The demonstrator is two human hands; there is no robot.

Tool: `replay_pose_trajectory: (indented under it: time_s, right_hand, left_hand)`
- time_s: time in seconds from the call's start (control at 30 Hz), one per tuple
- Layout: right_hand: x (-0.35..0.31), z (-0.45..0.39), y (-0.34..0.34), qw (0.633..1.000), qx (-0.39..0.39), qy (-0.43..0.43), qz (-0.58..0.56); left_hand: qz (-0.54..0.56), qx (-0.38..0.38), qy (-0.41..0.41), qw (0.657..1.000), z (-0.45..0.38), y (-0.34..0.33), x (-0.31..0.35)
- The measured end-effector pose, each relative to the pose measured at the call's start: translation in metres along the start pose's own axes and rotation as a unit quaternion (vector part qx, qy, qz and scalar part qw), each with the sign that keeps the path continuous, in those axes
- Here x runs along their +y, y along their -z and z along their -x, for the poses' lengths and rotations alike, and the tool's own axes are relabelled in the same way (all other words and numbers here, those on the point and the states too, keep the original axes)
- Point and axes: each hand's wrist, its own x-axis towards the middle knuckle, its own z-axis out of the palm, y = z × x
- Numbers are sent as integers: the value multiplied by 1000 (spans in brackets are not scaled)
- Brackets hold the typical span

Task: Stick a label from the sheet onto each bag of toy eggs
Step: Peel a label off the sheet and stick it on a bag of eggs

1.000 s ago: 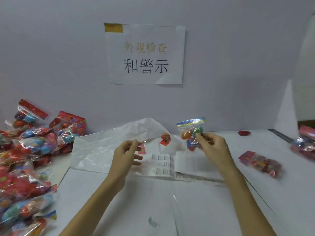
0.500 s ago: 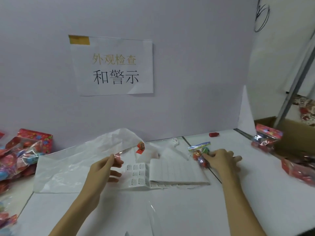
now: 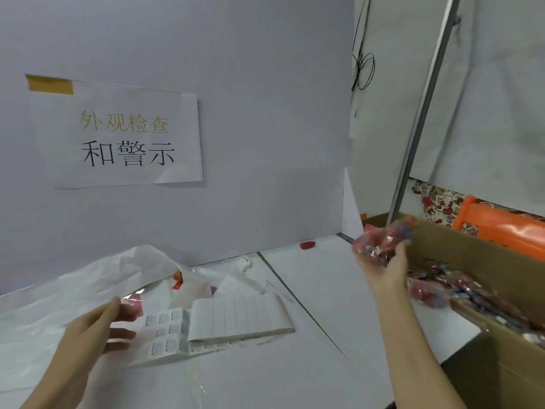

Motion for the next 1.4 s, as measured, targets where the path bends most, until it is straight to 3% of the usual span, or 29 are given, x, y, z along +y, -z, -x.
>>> replay_pose_trajectory:
  time_s: [0.07, 0.2, 0.37, 0.43, 0.57, 0.73, 0.9, 1.0, 1.1, 1.13, 1.23, 1.3, 1.4]
  right_hand:
    - [-9, -8, 5, 999, 3, -3, -47]
    - [38, 10, -3, 996, 7, -49, 75]
    - [115, 45, -36, 961, -65, -76, 256]
    - [144, 63, -52, 931, -132, -74, 333]
    - [196, 104, -72, 849, -276, -34, 449]
    - [246, 147, -57, 746, -389, 37, 540]
    - [264, 158, -42, 652, -435, 108, 611]
    - [269, 161, -38, 618, -465, 112, 624]
    - [273, 162, -36, 574, -488, 119, 646]
    - [274, 162, -36, 566, -493, 120, 650]
    - [276, 163, -38, 553, -497, 120, 658]
    - [276, 163, -38, 545, -498, 125, 663]
    - [277, 164, -37, 545, -503, 121, 660]
  left_hand:
    - [3, 0, -3, 1000, 0, -1, 1]
    - [12, 7, -7, 1000, 4, -2, 1]
    - [-8, 35, -12, 999, 6, -1, 3]
    - [-93, 75, -60, 991, 7, -1, 1]
    - [-341, 130, -174, 915, 5, 9, -9]
    - [-395, 50, -194, 896, 2, 13, -16]
    - [-506, -37, -222, 833, 6, 5, -18]
    - [-496, 10, -208, 843, -2, 17, -22]
    - [-412, 142, -183, 881, -13, 52, -19]
    - [-401, 198, -161, 880, -17, 66, -18]
    - [-486, 313, -70, 813, -34, 105, -10]
    - [-580, 296, -20, 759, -47, 132, -6]
    - [-667, 146, 65, 727, -61, 171, -1]
